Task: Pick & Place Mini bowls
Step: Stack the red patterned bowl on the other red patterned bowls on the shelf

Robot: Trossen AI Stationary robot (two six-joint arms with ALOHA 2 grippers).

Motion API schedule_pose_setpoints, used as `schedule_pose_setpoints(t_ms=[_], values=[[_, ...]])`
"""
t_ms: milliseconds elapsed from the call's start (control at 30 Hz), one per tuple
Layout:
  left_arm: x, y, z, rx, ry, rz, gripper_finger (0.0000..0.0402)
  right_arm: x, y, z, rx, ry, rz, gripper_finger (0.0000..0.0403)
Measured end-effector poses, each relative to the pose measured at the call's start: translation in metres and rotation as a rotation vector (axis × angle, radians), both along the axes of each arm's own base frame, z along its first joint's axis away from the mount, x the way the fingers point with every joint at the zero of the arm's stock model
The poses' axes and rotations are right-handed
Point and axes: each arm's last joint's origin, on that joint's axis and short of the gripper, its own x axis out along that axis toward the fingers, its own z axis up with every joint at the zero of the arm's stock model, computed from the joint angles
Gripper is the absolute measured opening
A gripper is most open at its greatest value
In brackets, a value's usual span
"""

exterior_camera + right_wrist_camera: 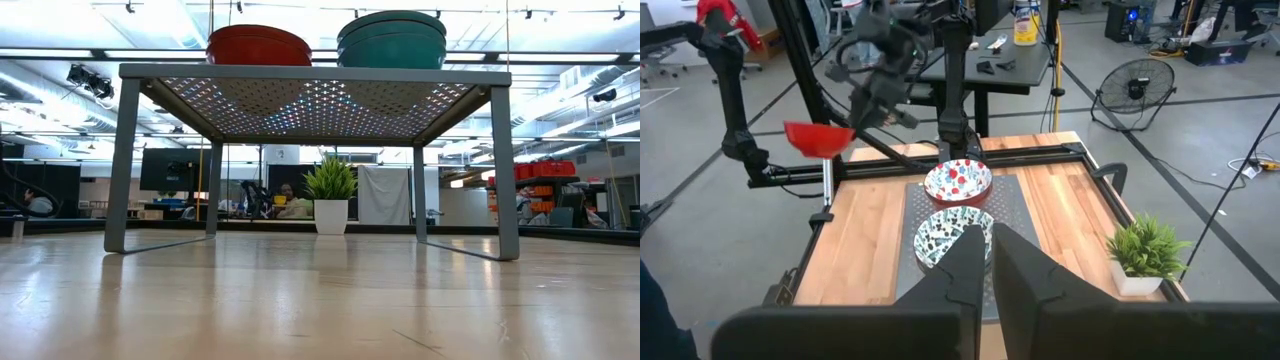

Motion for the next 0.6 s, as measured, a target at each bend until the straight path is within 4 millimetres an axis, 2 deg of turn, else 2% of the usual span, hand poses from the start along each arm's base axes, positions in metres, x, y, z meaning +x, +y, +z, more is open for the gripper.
schedule_pose_setpoints(t_ms=[367,600], values=[[0.008,0.038,0.043,-0.124,-0.098,0.041,0.0014,0.0,0.0,0.0,0.0,0.0,0.0,0.0029],[0.007,0.067,0.062,-0.104,-0.14,0.133,0.0014,0.0,0.0,0.0,0.0,0.0,0.0,0.0029]])
